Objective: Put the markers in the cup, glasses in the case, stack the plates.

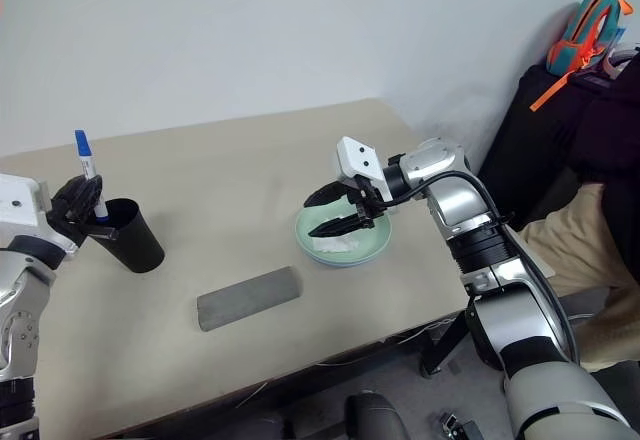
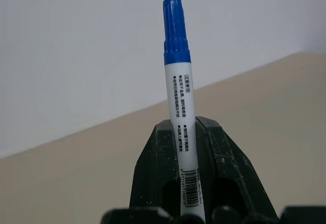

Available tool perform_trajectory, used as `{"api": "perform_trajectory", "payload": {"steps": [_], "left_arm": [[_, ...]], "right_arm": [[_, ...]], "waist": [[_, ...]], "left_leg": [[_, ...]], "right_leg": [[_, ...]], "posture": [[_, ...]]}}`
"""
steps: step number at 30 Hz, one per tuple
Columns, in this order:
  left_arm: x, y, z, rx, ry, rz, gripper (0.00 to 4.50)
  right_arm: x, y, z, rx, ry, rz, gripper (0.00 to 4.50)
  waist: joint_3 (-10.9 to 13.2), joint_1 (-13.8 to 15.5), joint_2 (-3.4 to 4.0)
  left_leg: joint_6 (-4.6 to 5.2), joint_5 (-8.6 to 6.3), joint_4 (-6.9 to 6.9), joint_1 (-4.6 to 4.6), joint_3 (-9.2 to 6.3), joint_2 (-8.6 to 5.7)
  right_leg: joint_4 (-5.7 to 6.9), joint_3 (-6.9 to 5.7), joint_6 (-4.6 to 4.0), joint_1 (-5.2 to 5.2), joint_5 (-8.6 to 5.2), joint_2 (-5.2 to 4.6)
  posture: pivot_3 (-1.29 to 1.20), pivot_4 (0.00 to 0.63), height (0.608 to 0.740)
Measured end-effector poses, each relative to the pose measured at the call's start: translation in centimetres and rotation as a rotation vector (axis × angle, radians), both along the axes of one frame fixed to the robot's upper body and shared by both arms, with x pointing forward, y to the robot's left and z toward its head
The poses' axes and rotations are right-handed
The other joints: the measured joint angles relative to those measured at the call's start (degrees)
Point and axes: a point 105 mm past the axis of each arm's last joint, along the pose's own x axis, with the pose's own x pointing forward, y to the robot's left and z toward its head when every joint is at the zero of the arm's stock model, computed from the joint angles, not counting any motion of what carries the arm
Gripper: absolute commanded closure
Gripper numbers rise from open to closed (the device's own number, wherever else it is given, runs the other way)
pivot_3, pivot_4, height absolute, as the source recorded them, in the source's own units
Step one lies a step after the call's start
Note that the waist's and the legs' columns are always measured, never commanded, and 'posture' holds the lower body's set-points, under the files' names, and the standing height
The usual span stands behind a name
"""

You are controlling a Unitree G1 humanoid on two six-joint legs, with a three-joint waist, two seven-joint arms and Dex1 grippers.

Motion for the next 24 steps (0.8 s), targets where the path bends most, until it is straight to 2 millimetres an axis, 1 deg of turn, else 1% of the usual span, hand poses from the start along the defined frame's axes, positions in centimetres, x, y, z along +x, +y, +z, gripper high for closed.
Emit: {"api": "perform_trajectory", "payload": {"steps": [5,7,8,13,15,17,20,24], "left_arm": [[0.5,0.2,-0.5,0.013,0.001,0.019,4.42],[0.9,0.2,-0.7,0.011,0.001,0.021,3.69],[1.0,0.2,-0.7,0.012,-0.002,0.022,3.48],[1.4,0.2,-1.7,0.007,0.015,0.019,1.78],[1.5,0.1,-1.6,0.007,0.011,0.011,1.03],[1.6,-0.1,-1.5,0.009,0.005,0.003,0.38],[1.3,-0.4,-1.3,0.007,0.002,-0.028,0.38],[-0.1,0.1,0.2,0.004,-0.003,-0.071,0.38]], "right_arm": [[0.0,0.0,0.0,0.001,0.000,0.000,1.78],[0.0,0.1,0.0,0.002,0.000,0.001,1.78],[0.0,0.1,0.0,0.002,0.000,0.002,1.78],[-0.1,0.2,0.0,0.005,0.001,0.005,1.78],[-0.1,0.3,0.0,0.007,0.001,0.007,1.78],[-0.1,0.3,0.0,0.007,0.001,0.007,1.78],[-0.1,0.3,0.0,0.007,0.000,0.006,1.78],[0.0,0.2,0.0,0.006,-0.002,0.003,1.78]], "waist": [[0.00,0.00,0.00],[0.00,0.00,0.00],[0.00,0.00,0.00],[0.00,0.00,0.00],[-0.01,-0.01,-0.01],[-0.01,-0.01,-0.01],[-0.01,-0.04,-0.01],[-0.01,-0.34,-0.01]], "left_leg": [[0.00,0.00,0.00,0.00,0.00,0.01],[0.00,0.00,0.01,0.00,0.00,0.01],[0.00,0.00,0.01,0.00,0.00,0.01],[0.01,-0.01,0.00,-0.01,0.00,0.01],[0.01,-0.01,0.01,-0.01,0.01,0.01],[0.01,-0.01,0.00,-0.01,0.01,0.01],[0.01,-0.01,0.00,-0.01,0.01,0.02],[0.01,-0.02,-0.01,-0.01,0.01,0.05]], "right_leg": [[0.01,-0.01,0.00,0.01,0.00,0.00],[0.01,-0.01,0.00,0.01,0.00,0.00],[0.01,-0.01,0.00,0.01,0.00,0.00],[0.00,-0.01,0.02,0.00,0.01,0.00],[0.00,-0.01,0.02,0.00,0.01,0.00],[0.00,-0.01,0.02,0.00,0.02,0.00],[0.01,-0.01,0.02,0.00,0.01,0.00],[0.00,-0.01,0.02,-0.04,0.01,0.01]], "posture": [[0.00,0.000,0.738],[0.00,0.000,0.738],[0.00,0.000,0.738],[0.00,0.000,0.738],[0.00,0.000,0.738],[0.00,0.000,0.738],[0.00,0.000,0.738],[0.00,0.000,0.738]]}}
